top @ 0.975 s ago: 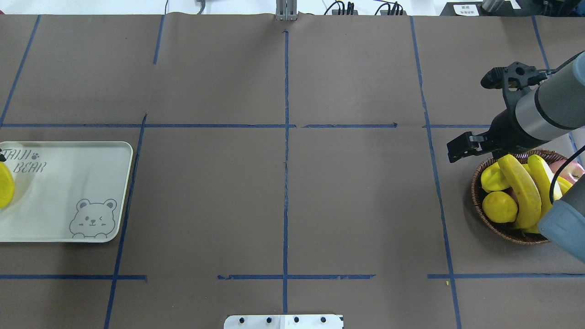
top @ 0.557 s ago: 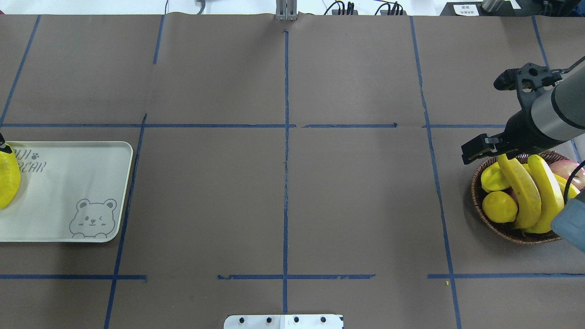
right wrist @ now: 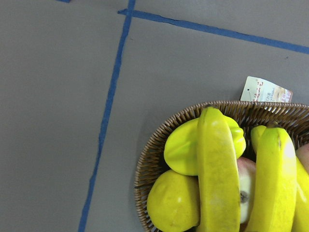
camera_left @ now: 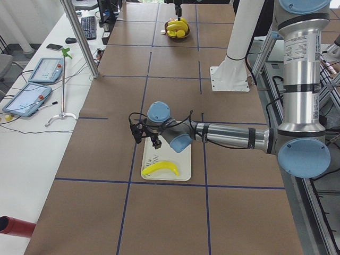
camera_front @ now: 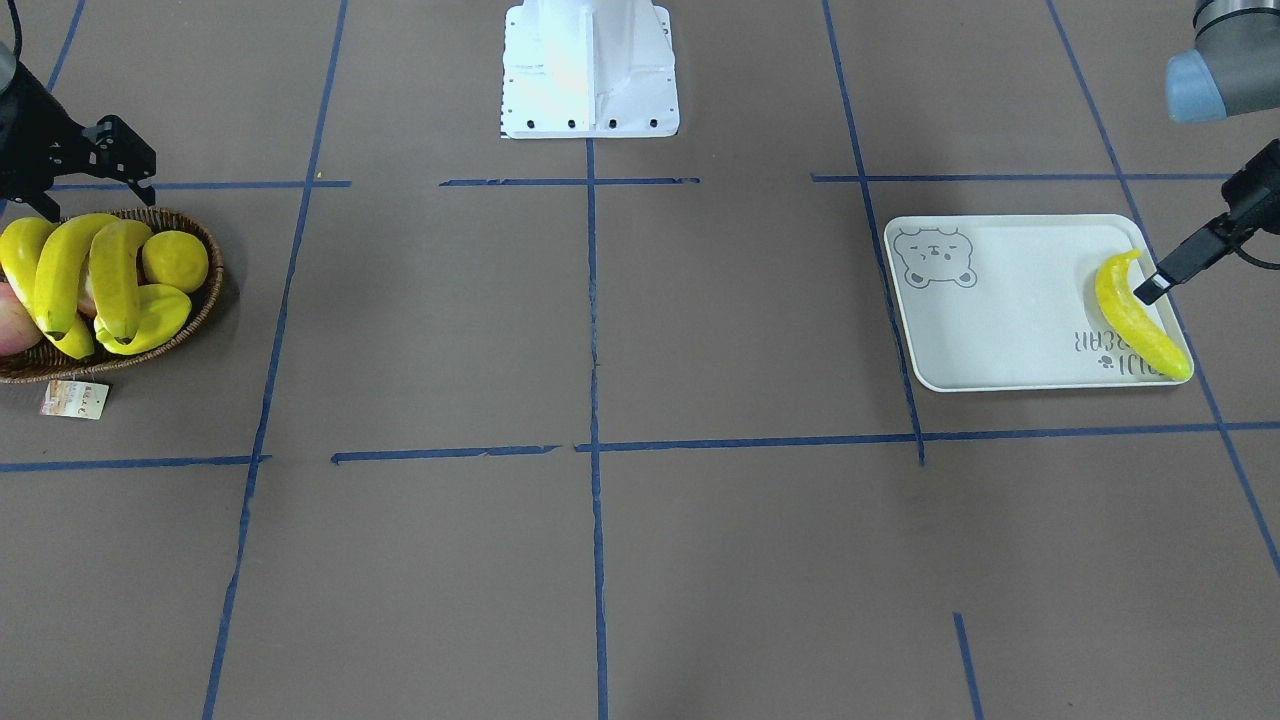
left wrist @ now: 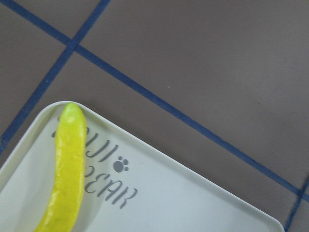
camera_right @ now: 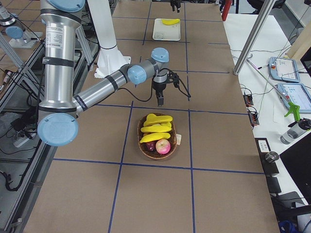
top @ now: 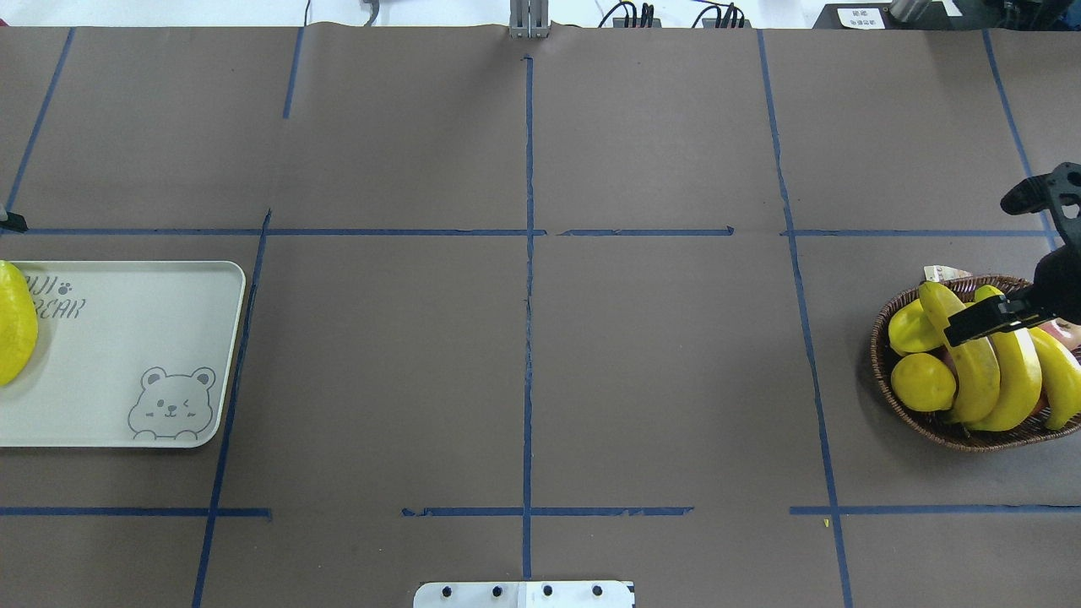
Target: Transfer all bananas from basket to plate
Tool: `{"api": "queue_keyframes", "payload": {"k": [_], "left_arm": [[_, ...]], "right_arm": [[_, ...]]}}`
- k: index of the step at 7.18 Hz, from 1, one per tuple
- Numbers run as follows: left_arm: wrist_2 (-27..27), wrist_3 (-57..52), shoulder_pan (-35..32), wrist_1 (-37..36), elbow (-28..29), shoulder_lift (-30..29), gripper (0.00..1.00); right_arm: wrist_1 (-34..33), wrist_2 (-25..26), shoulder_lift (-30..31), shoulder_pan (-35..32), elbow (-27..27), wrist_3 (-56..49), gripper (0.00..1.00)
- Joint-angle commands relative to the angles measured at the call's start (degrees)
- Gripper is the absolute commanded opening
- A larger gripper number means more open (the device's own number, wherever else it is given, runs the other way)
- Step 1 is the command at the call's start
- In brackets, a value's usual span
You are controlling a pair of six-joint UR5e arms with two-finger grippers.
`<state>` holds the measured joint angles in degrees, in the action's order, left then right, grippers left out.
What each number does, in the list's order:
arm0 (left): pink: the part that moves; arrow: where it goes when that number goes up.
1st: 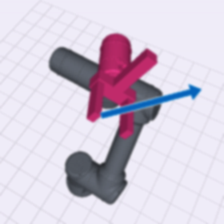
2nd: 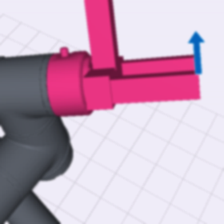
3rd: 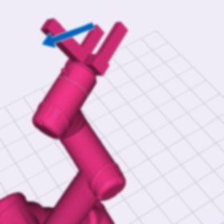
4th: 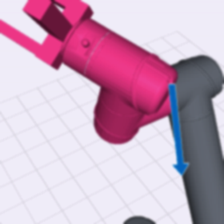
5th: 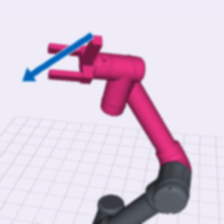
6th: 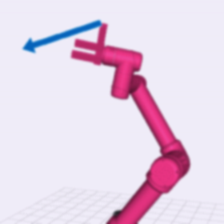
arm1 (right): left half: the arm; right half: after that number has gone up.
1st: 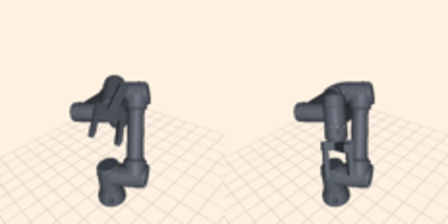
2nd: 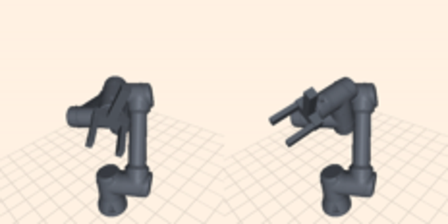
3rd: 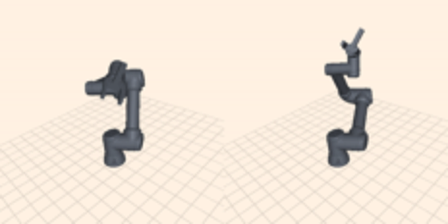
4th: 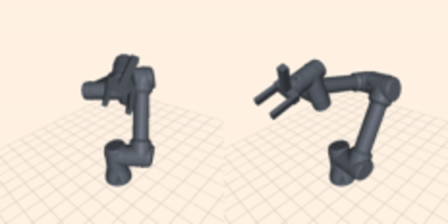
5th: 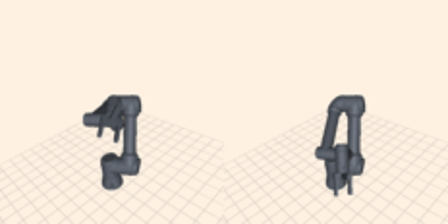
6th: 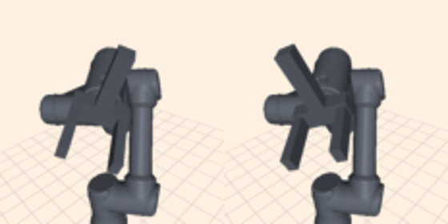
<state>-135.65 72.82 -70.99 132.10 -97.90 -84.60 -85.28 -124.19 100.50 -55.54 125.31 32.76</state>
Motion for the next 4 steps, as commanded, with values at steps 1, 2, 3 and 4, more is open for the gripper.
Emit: {"api": "queue_keyframes", "payload": {"k": [1,2,3,4], "left_arm": [[-0.05,0.13,-0.03,0.08,-0.71,0.05,1.0],[-0.05,0.13,-0.03,0.08,-0.63,0.05,1.0],[0.03,0.13,-0.03,0.08,-0.45,0.14,1.0],[0.03,0.13,-0.03,0.08,-0.54,0.49,1.0]], "right_arm": [[10.37,1.75,3.56,2.26,-1.99,8.16,0.94],[10.31,6.46,3.56,7.5,-2.69,8.72,0.88],[10.48,9.38,3.64,9.81,-4.09,8.81,0.87],[10.4,9.41,3.82,9.75,-4.37,8.2,0.87]]}}
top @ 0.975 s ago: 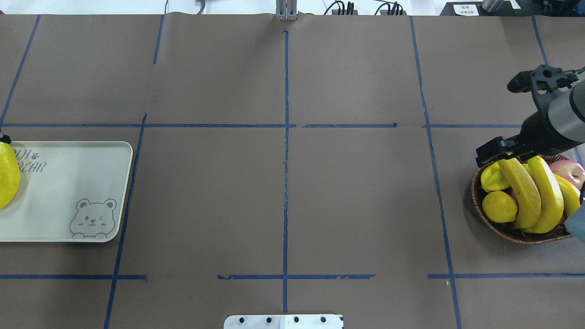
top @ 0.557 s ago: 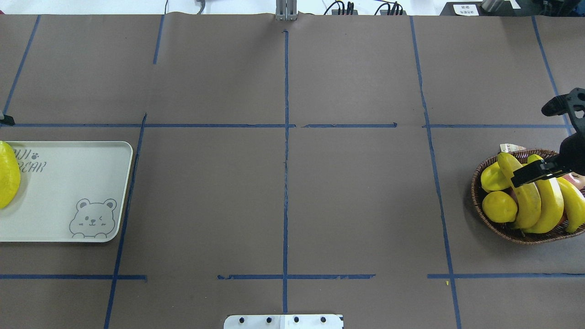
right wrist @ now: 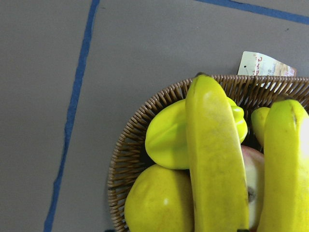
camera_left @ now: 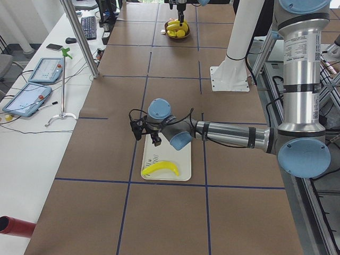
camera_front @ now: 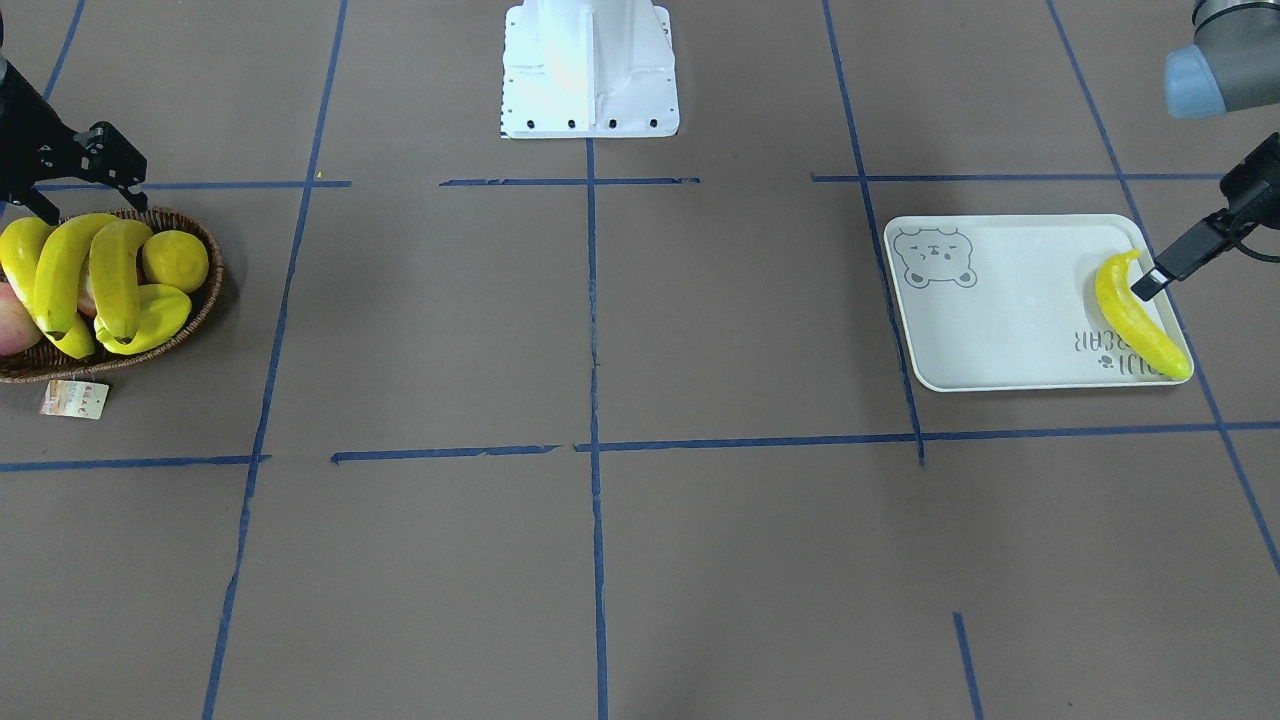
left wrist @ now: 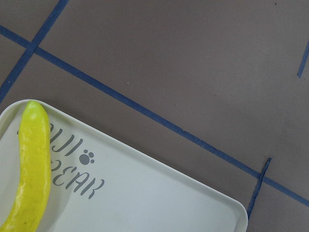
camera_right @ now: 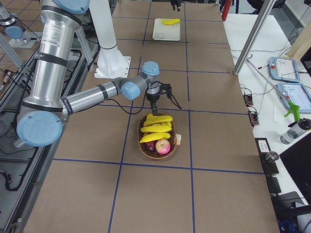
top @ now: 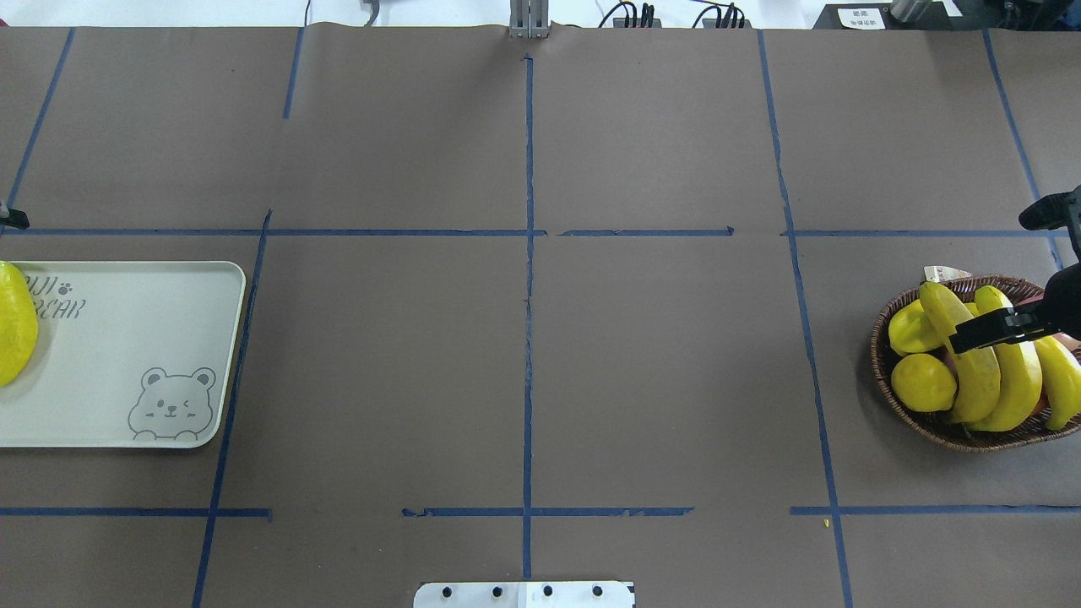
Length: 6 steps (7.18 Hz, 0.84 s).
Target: Transfer all bananas from basket to plate
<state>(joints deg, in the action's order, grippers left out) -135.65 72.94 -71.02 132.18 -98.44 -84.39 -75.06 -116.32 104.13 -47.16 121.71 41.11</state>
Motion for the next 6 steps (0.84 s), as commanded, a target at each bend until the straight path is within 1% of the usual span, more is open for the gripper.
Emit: {"api": "queue_keyframes", "payload": {"k": [1,2,5,6], "left_arm": [[0.03,0.0,0.0,-0.08,0.0,0.19,1.0],[0.03,0.0,0.0,0.0,0.0,0.19,1.0],[0.03,0.0,0.0,-0.08,-0.08,0.28,1.0],[0.03,0.0,0.0,0.0,-0.08,0.28,1.0]], "right_arm": [[0.18,1.71,0.63,1.28,-0.59,-1.28,0.85],[0.18,1.8,1.16,1.28,-0.59,-5.47,0.85],[-0.26,1.8,1.08,1.37,-2.44,-7.18,0.81],[-0.26,1.8,0.56,1.54,-3.22,-7.18,0.75]]}}
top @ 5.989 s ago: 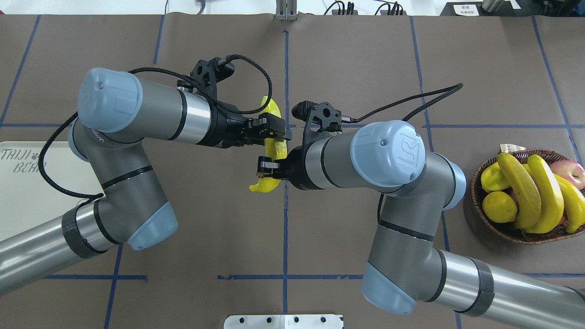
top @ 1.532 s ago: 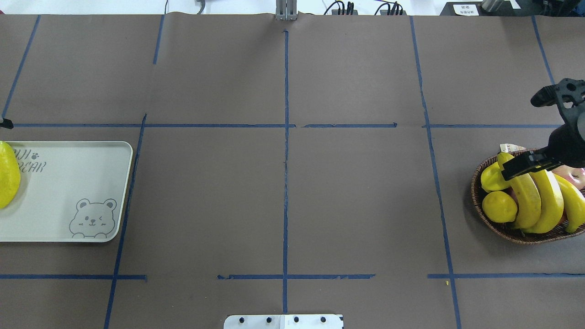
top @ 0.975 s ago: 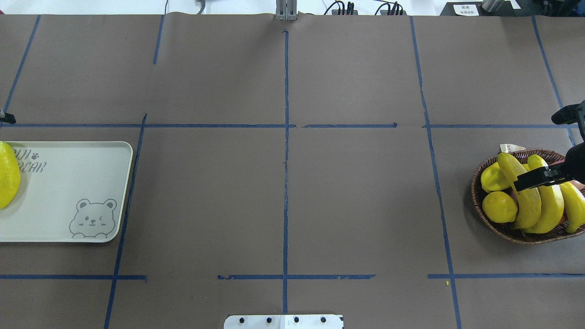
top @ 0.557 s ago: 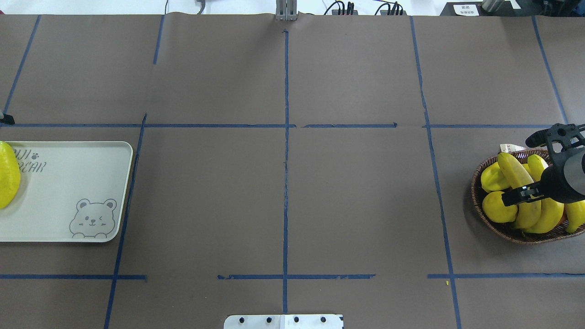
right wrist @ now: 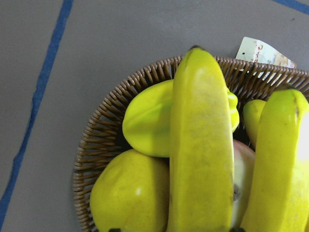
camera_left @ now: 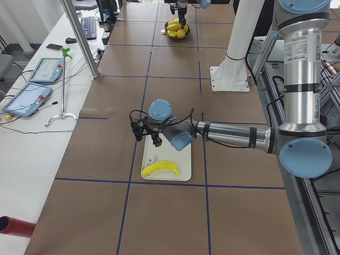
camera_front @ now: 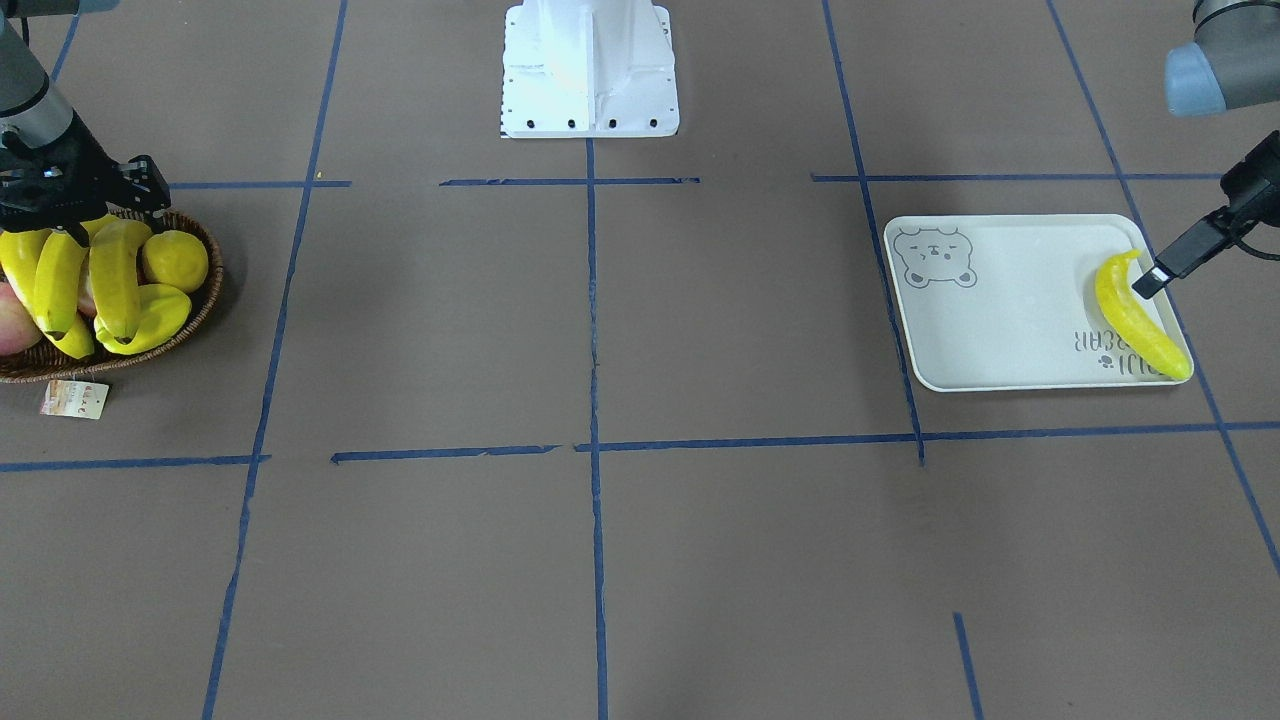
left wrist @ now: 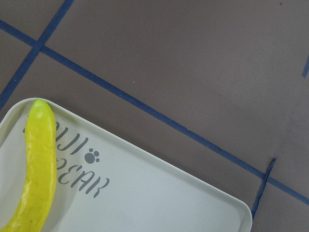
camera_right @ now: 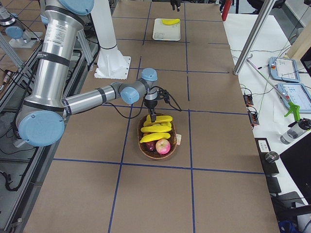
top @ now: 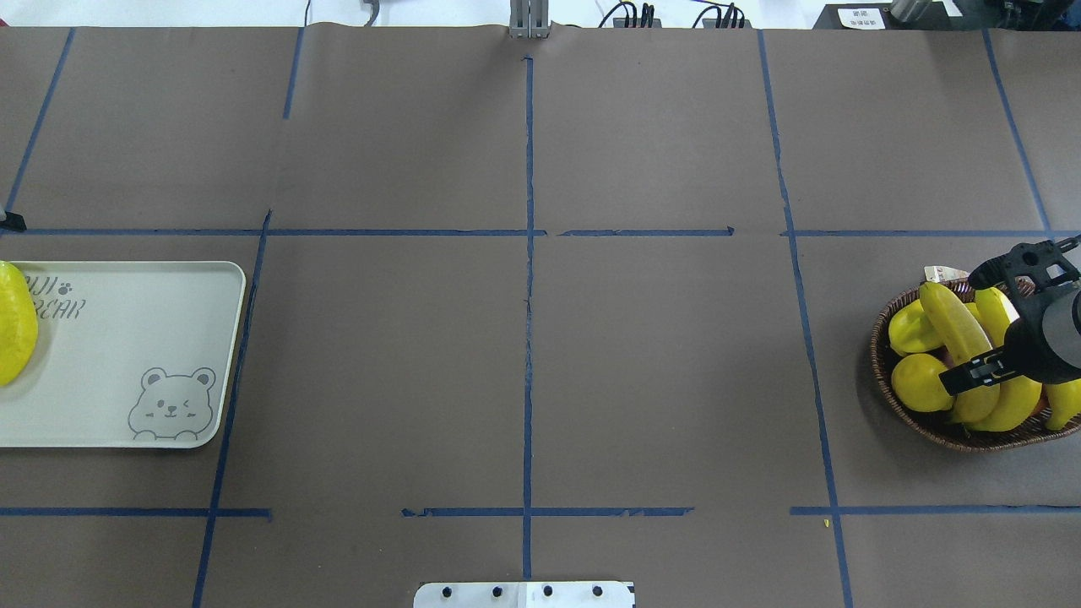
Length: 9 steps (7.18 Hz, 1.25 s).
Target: Transfer all bananas from basket to plate
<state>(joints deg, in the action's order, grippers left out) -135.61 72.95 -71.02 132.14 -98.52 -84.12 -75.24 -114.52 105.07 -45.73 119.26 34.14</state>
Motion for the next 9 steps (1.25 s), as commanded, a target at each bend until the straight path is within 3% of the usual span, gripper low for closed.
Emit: {"api": "queue_keyframes", "payload": {"k": [1,4,5,6,8,9], "left_arm": [[0.0,0.0,0.0,0.05,-0.01,-0.08,1.0],[0.0,0.0,0.09,0.05,-0.01,-0.08,1.0],[0.0,0.0,0.09,0.05,0.08,-0.08,1.0],[0.0,0.0,0.18,0.05,0.08,-0.08,1.0],[0.0,0.0,0.18,0.05,-0.01,-0.08,1.0],[0.0,0.0,0.26,0.05,-0.01,-0.08,1.0]], "right_arm": [[-0.16,0.0,-0.57,0.2,-1.39,-0.21,0.7],[-0.08,0.0,-0.57,0.29,-2.72,-0.39,0.62],[-0.08,0.0,-0.57,0.37,-2.89,-0.39,0.52],[-0.08,0.0,-0.74,0.38,-2.98,-0.39,0.33],[0.19,-0.26,-0.92,0.2,-2.37,-0.39,0.06],[0.1,-0.61,-0.92,-0.06,-0.97,-0.3,0.04]]}}
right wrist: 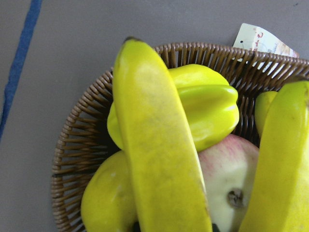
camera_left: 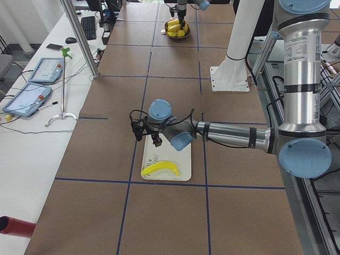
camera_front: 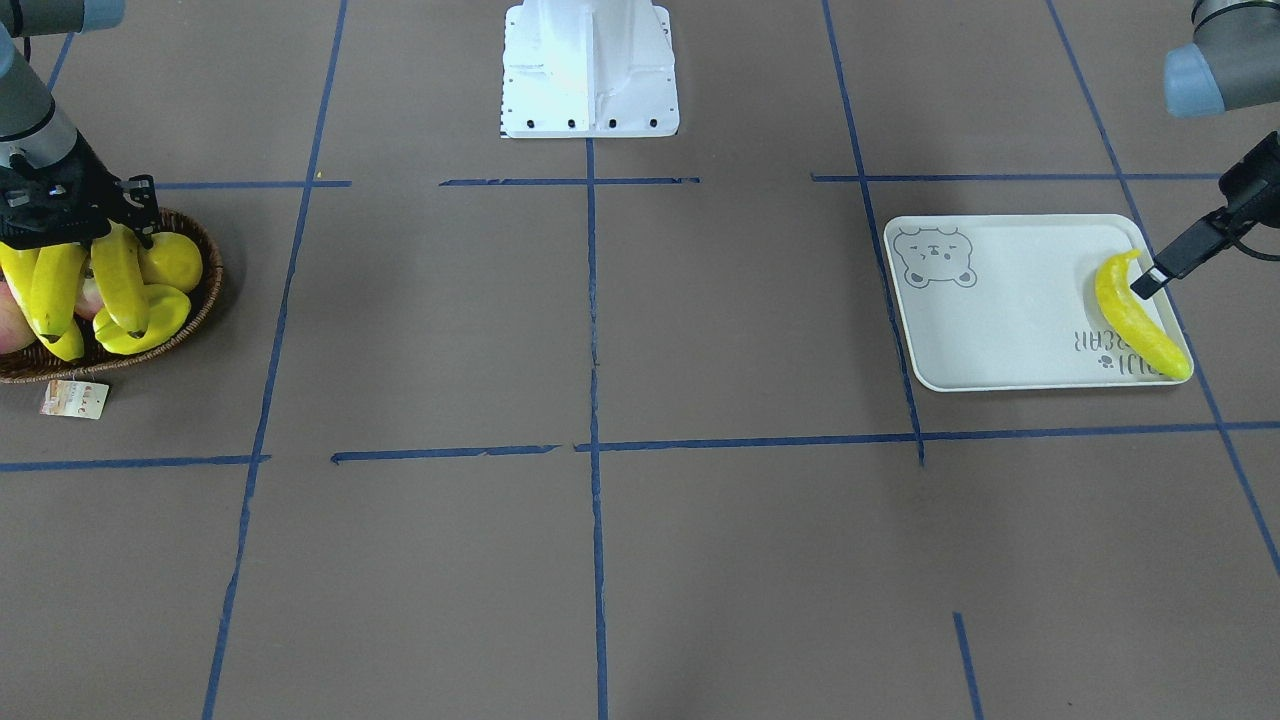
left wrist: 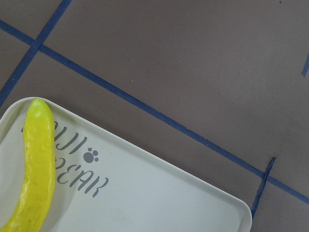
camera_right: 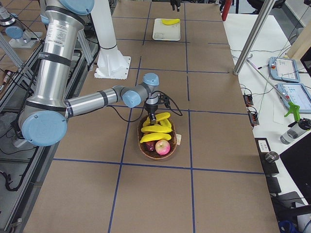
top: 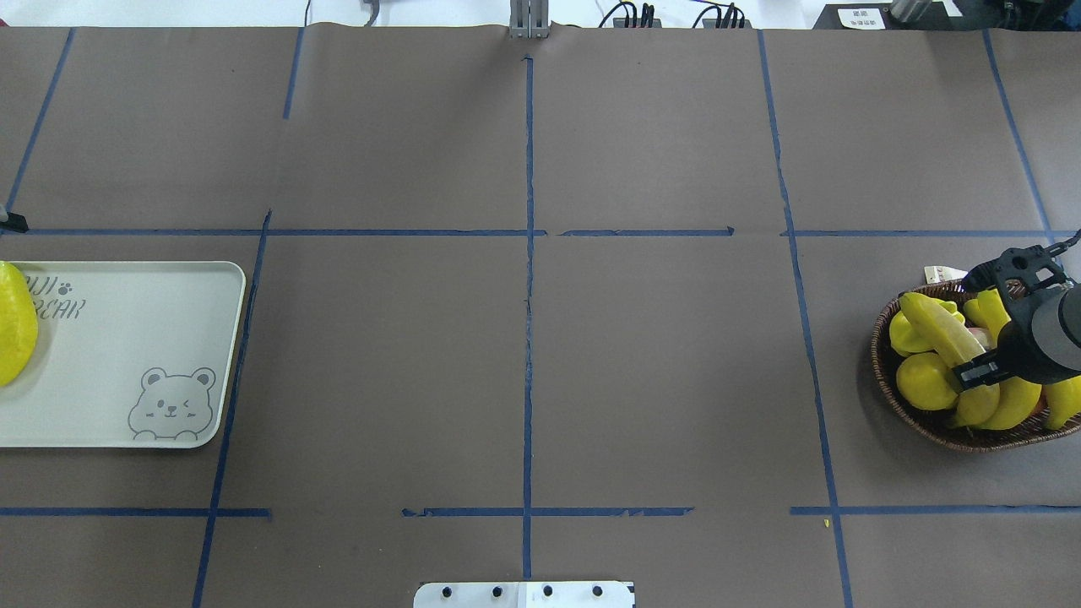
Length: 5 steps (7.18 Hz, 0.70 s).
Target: Transfer all bananas from basket to plate
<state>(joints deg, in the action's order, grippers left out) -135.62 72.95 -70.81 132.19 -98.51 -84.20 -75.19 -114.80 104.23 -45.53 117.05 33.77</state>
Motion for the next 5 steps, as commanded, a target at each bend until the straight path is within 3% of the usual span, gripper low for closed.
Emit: {"api": "queue_keyframes", "payload": {"k": [1,3,5], "left_arm": [[0.0,0.0,0.06,0.0,0.07,-0.26,1.0],[-0.17,0.26,0.24,0.52,-0.01,-0.61,1.0],[-0.26,1.05,1.11,4.28,-0.28,-2.1,1.0]], "right_arm": [[-0.3,-0.95,0.44,-1.39,3.95,0.07,0.02],[-4.76,-6.55,-0.16,-6.65,8.79,0.07,0.01],[-4.79,-8.69,-4.18,-7.03,9.43,0.77,0.01]]}}
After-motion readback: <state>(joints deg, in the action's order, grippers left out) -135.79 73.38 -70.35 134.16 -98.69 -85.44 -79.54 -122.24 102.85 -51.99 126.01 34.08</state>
